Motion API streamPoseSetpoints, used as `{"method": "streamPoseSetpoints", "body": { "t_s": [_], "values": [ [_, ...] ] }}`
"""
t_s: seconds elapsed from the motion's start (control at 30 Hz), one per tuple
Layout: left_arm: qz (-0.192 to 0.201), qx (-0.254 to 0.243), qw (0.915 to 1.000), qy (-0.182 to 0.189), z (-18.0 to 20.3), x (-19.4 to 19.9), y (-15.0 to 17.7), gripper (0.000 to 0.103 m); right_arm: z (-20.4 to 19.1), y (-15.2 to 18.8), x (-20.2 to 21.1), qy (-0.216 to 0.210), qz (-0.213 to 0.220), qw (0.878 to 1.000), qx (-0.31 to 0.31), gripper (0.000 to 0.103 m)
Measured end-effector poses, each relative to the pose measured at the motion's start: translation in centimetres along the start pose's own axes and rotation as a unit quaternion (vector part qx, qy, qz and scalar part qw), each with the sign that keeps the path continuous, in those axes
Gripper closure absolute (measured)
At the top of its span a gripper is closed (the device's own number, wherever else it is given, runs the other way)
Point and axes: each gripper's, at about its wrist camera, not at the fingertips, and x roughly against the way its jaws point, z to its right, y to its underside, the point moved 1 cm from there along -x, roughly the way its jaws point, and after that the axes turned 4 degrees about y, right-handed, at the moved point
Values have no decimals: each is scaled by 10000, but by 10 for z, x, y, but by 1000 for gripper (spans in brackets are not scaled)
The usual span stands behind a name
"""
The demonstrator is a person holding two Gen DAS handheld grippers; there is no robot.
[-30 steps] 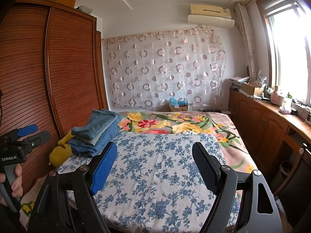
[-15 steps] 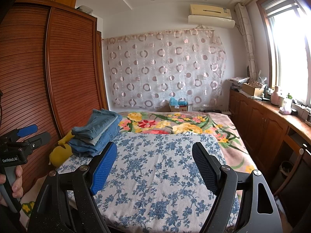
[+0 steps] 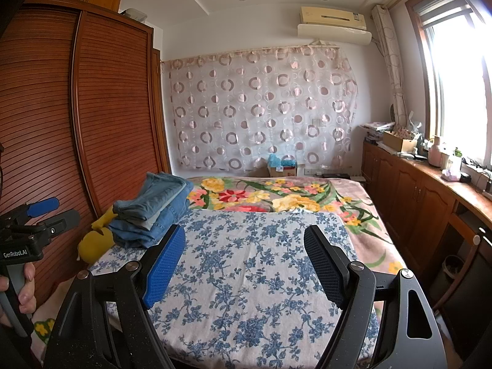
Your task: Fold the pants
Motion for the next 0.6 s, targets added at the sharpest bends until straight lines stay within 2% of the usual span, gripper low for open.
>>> {"method": "streamPoseSetpoints", "body": {
  "t_s": [0.6],
  "values": [
    [0, -3, 10000, -8, 1, 0, 0, 1, 2, -1, -1, -2, -9, 10000, 7, 22]
  ]
}}
